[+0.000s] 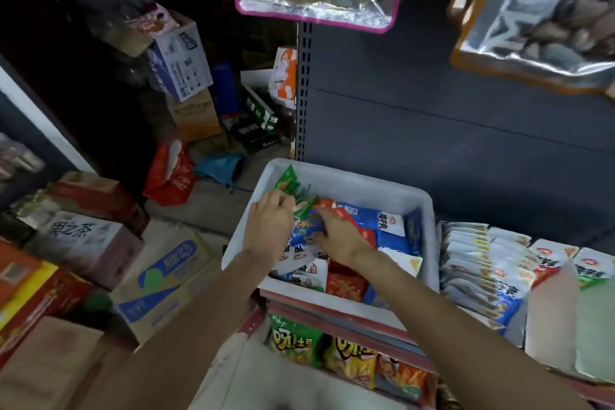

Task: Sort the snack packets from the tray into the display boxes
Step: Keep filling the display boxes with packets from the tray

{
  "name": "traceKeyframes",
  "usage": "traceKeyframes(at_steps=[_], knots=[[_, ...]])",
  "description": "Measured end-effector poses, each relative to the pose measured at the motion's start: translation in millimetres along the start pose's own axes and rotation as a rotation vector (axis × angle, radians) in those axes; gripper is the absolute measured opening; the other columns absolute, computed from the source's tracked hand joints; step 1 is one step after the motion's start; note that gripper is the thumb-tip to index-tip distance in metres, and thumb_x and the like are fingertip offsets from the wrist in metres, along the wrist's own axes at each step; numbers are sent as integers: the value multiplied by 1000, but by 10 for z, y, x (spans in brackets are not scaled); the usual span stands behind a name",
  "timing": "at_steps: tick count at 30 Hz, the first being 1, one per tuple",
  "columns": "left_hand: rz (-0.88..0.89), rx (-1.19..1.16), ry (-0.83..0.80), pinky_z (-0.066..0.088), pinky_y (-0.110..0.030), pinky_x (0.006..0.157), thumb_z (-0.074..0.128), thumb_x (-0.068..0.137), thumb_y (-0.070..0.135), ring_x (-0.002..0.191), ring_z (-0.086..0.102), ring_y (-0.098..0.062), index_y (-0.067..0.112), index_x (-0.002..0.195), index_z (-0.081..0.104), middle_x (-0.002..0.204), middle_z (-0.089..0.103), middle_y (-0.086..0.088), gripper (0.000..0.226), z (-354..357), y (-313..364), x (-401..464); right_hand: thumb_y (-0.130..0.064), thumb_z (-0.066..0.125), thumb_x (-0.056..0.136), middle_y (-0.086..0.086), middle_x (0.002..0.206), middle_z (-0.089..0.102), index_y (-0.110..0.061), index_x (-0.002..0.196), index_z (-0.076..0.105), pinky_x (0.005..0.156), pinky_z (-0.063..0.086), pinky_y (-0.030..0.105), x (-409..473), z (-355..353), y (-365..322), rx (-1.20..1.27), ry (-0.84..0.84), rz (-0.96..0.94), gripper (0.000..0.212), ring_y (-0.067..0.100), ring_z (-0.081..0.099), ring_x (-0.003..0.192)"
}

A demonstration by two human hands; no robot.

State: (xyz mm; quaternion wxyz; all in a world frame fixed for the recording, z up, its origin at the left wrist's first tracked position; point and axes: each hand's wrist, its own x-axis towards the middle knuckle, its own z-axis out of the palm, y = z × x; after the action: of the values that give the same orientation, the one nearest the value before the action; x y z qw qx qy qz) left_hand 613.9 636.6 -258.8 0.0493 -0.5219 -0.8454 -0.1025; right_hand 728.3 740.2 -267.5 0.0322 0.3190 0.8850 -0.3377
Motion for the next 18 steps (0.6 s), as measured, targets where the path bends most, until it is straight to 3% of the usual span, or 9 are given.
traceKeyframes(at_steps=[2, 4, 7, 9, 11, 13, 15, 18], knots=[[-65, -251, 57, 44, -42, 60, 57, 85, 1, 70, 56, -33, 6, 88, 53, 74, 55, -12, 7, -100, 42, 3, -13, 52, 93, 10, 142, 43, -16, 144, 31, 100, 37, 29, -75, -153, -26, 43, 184, -26, 55, 26, 47, 125], [-113, -389, 78, 42, -44, 57, 42, 98, 11, 62, 52, -30, 5, 94, 50, 68, 52, -12, 11, -236, 93, 31, -13, 53, 94, 7, 146, 36, -18, 146, 29, 106, 34, 30, -145, -298, -54, 105, 254, -60, 58, 23, 43, 128], [-5, -506, 132, 39, -39, 58, 43, 99, 17, 60, 49, -24, 5, 96, 54, 68, 53, -7, 17, -436, 223, 75, -13, 55, 93, 7, 133, 51, -14, 132, 51, 99, 35, 27, -257, -502, -58, 121, 315, -148, 38, 21, 49, 118], [51, -591, 136, 41, -38, 60, 46, 98, 20, 62, 52, -19, 9, 97, 56, 72, 58, -4, 15, -545, 341, 99, -15, 56, 93, 11, 96, 64, -10, 96, 63, 79, 41, 33, -381, -659, -38, 173, 322, -173, 9, 22, 56, 87], [103, -645, 178, 42, -31, 57, 42, 98, 26, 60, 51, -12, 15, 97, 57, 71, 60, -3, 19, -613, 502, 131, -16, 60, 91, 10, 75, 64, -5, 85, 63, 67, 43, 33, -558, -828, 34, 286, 314, -184, 14, 15, 54, 67], [145, -717, 185, 41, -19, 60, 46, 98, 22, 66, 54, -9, 12, 99, 61, 75, 62, 0, 18, -650, 740, 183, -16, 64, 88, 10, 76, 68, -5, 86, 67, 64, 44, 29, -752, -999, 147, 343, 337, -185, 12, 8, 56, 67], [114, -817, 145, 49, -26, 72, 53, 95, 21, 80, 63, -12, 14, 109, 60, 88, 67, -2, 17, -630, 1046, 265, -16, 66, 87, 10, 77, 70, -8, 83, 68, 65, 47, 31, -918, -1144, 330, 331, 426, -144, 9, 11, 59, 70], [-7, -910, 42, 50, -32, 82, 59, 91, 25, 94, 63, -19, 12, 127, 49, 106, 65, -7, 40, -483, 1506, 377, -15, 67, 85, 6, 79, 72, -13, 87, 70, 71, 52, 43, -1140, -1338, 692, 450, 640, -38, 4, 18, 64, 71]])
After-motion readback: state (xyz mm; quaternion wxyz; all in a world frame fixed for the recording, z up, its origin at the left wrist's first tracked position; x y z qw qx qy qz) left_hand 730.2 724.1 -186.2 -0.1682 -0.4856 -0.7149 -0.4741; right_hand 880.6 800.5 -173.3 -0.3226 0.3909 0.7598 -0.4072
